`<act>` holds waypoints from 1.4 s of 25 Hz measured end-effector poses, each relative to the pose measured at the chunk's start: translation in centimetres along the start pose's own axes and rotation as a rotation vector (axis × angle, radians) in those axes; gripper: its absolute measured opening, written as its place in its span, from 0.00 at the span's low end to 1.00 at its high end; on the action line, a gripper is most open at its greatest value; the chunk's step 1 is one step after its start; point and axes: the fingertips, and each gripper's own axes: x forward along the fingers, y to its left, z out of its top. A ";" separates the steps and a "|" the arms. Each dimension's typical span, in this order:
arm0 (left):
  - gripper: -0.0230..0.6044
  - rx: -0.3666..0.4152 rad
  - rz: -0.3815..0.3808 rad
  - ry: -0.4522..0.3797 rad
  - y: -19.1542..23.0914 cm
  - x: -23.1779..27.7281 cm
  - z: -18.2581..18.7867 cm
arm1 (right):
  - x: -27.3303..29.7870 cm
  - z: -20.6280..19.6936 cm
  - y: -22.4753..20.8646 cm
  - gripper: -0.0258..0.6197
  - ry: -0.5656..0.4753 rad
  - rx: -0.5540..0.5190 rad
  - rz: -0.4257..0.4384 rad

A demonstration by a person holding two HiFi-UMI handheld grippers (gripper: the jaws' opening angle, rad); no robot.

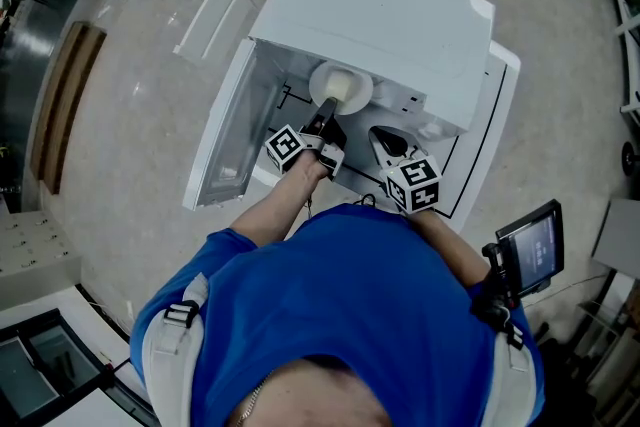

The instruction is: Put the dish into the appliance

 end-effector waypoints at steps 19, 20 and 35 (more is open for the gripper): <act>0.15 0.031 0.057 -0.009 1.5 1.6 0.9 | 0.5 0.6 -0.5 0.04 -0.016 -0.014 -0.010; 0.15 0.034 0.053 -0.007 1.4 1.6 0.9 | 0.4 0.7 -0.6 0.04 -0.017 -0.014 -0.011; 0.20 0.219 0.038 0.051 0.7 0.7 0.4 | 0.4 0.3 -0.2 0.04 -0.017 -0.033 0.012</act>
